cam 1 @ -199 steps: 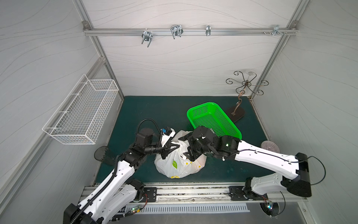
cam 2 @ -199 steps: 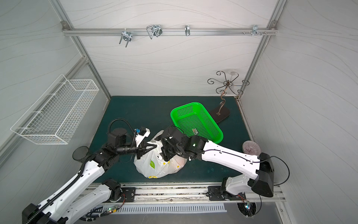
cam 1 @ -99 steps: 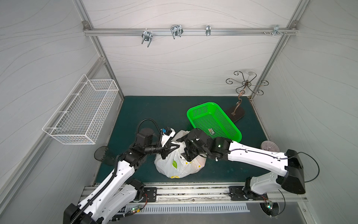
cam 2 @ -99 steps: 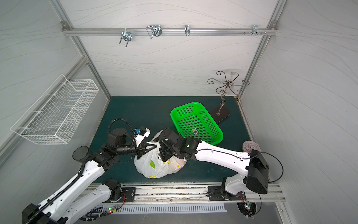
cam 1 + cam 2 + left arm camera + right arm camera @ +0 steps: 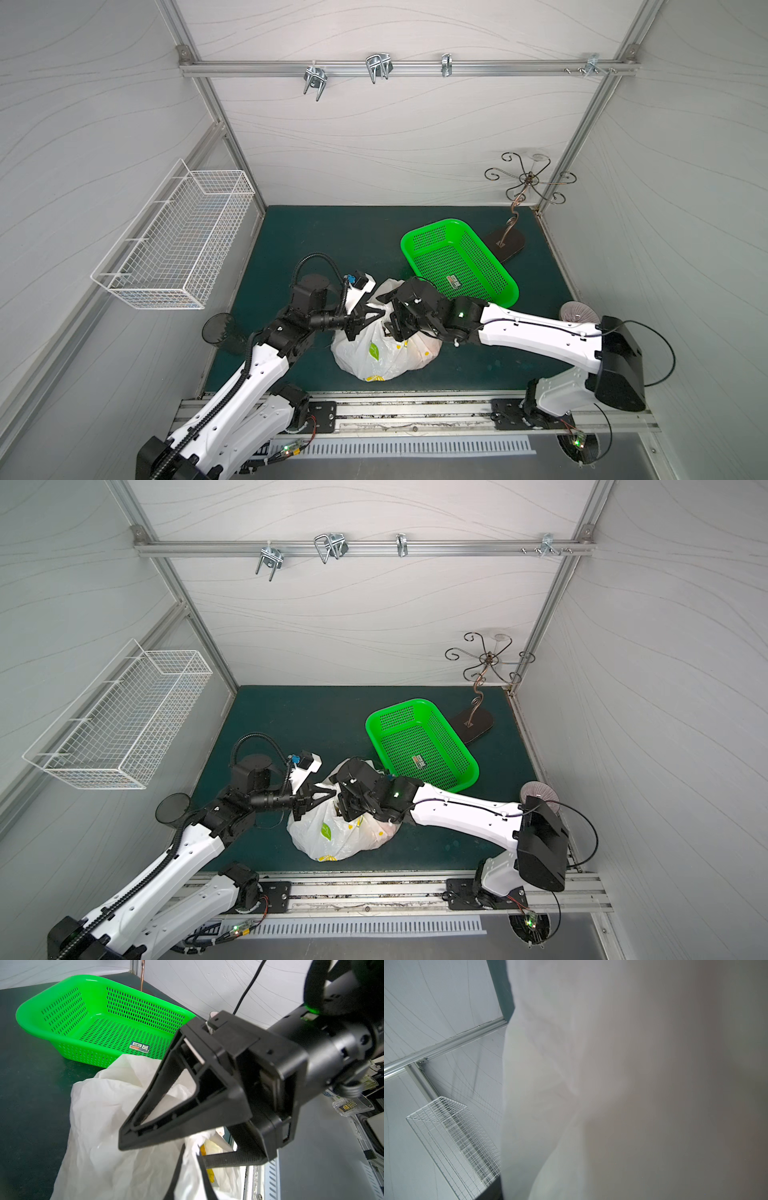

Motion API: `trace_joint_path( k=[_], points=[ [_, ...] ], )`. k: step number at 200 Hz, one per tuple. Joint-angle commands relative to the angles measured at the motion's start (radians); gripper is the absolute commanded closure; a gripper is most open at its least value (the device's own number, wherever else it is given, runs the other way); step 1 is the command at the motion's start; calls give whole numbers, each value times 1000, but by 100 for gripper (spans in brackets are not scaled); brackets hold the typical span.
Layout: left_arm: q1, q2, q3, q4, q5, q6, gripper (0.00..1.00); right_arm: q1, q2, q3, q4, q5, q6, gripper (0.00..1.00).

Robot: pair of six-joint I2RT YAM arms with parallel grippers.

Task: Place the pineapple into a plastic bag & tie a knot
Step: Cross the plastic bag at the center of the board.

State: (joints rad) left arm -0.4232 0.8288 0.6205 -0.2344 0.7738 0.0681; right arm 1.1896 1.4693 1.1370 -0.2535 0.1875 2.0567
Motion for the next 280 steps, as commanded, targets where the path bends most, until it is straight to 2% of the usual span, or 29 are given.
trace_joint_path(
  k=[1, 49, 126, 149, 183, 188, 206, 216, 229, 247, 280],
  points=[
    [4, -31, 18, 46, 14, -10, 100, -15, 17, -19, 27, 73, -12, 29],
    [4, -52, 15, 25, 19, -18, 100, -37, 28, -27, 58, 112, -42, 44],
    [4, -106, 25, -70, 13, -11, 100, -65, 48, -13, 110, 133, -111, 83],
    [4, -149, 27, -119, 5, -15, 100, -80, 41, 21, 99, 122, -219, 100],
    [4, -230, 33, -198, 3, -34, 100, -109, 38, 98, 59, 53, -437, 100],
    [4, -242, 36, -214, 0, -33, 93, -112, 36, 113, 41, 42, -473, 100],
    [4, -291, 52, -263, -22, -33, 56, -121, 28, 152, 13, 2, -612, 100],
    [4, -317, 68, -289, -26, -37, 43, -133, 21, 166, -1, -34, -684, 100],
    [4, -342, 104, -326, -33, -39, 35, -160, 12, 184, -29, -94, -776, 100],
    [4, -366, 160, -364, -55, -39, 31, -208, -1, 188, -27, -215, -925, 100],
    [4, -353, 227, -378, -220, -65, 28, -308, -4, 218, -19, -493, -1172, 100]
  ],
)
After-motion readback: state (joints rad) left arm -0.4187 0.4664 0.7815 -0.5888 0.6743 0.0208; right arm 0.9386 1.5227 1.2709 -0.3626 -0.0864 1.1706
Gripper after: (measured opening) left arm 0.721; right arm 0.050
